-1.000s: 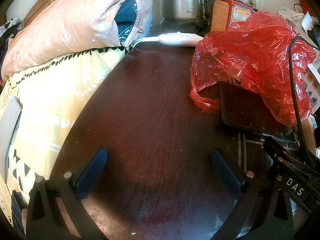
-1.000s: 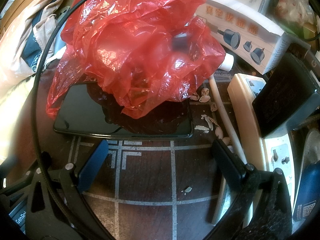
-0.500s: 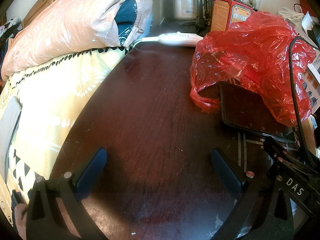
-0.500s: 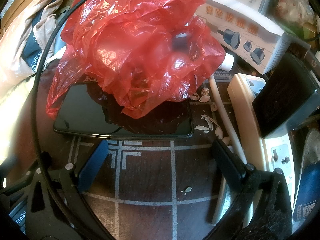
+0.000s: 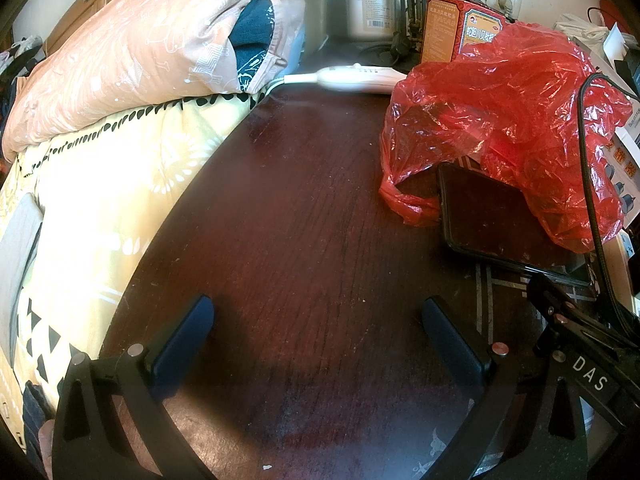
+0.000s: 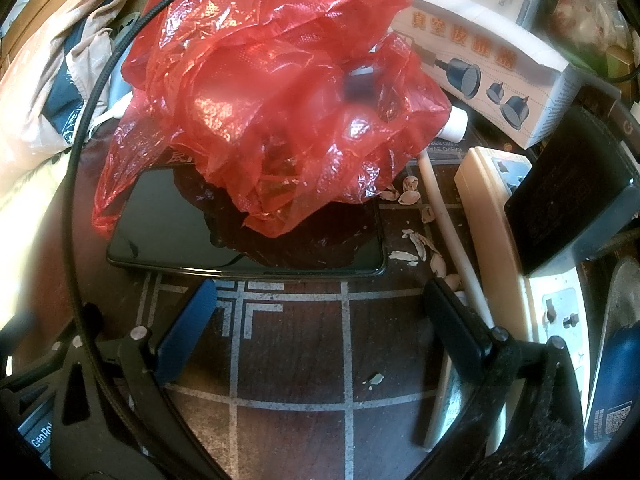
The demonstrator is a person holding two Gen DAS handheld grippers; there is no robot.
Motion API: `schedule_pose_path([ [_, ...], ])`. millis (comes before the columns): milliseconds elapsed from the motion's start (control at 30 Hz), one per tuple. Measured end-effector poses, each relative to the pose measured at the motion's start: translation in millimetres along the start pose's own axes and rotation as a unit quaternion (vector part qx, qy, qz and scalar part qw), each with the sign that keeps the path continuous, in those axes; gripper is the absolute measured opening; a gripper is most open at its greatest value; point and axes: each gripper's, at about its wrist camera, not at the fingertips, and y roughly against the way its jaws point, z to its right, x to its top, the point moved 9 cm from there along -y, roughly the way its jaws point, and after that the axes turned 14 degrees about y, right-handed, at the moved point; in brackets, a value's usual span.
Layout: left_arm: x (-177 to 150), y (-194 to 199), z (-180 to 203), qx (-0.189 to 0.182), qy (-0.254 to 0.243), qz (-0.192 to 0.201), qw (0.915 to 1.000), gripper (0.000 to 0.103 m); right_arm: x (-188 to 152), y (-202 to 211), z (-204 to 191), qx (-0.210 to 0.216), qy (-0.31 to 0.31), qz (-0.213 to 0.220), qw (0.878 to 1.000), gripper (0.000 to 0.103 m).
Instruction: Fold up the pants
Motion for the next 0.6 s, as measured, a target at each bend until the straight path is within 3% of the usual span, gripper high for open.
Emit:
schedule_pose_path([
  [600,-0.1,-0.1,0.0,0.0,0.0,0.0,1.0,0.103,-0.8,0.9,1.5,-0.001,0.0,0.0,1.0,0.103],
])
